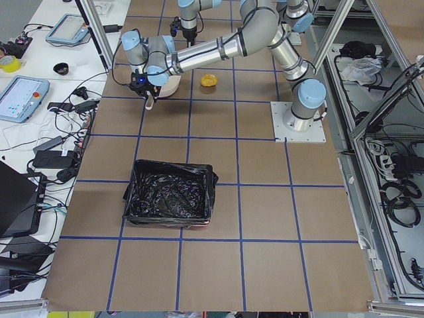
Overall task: Sweep and dump trash into bin
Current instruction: 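Move the brush back toward the yellow potato with the right gripper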
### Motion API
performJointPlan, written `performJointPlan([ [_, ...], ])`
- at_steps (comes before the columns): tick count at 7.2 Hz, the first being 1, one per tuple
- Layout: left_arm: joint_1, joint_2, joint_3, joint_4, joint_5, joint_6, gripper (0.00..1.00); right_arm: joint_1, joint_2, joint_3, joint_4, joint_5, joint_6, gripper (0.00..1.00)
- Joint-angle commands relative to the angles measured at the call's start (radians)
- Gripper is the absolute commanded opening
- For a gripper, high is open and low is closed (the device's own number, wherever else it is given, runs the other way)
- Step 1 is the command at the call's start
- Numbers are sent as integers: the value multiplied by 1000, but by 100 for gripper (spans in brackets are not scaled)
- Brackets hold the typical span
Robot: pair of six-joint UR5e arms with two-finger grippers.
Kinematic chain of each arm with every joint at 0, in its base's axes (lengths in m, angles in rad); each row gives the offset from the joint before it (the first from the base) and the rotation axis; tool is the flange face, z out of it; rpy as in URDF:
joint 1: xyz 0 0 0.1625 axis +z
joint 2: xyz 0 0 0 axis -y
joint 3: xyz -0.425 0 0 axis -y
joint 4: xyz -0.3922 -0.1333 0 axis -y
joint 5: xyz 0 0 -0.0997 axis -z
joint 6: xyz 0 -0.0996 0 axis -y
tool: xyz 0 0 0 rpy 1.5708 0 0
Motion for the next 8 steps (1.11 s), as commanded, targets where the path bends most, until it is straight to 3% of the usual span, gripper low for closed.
performJointPlan([
  [1, 0, -1, -8, 1, 27, -13, 0, 0, 0, 8, -1, 11, 8, 0],
  [4, -2, -11, -5, 1, 148, -84, 0, 3, -1, 92, -18, 14, 27, 0],
  [6, -15, -7, -6, -10, 172, -137, 0, 15, 3, 93, -31, 101, 127, 0],
  [8, -46, -5, -9, -11, 197, -186, 0, 70, 20, 85, -68, 114, 200, 0],
])
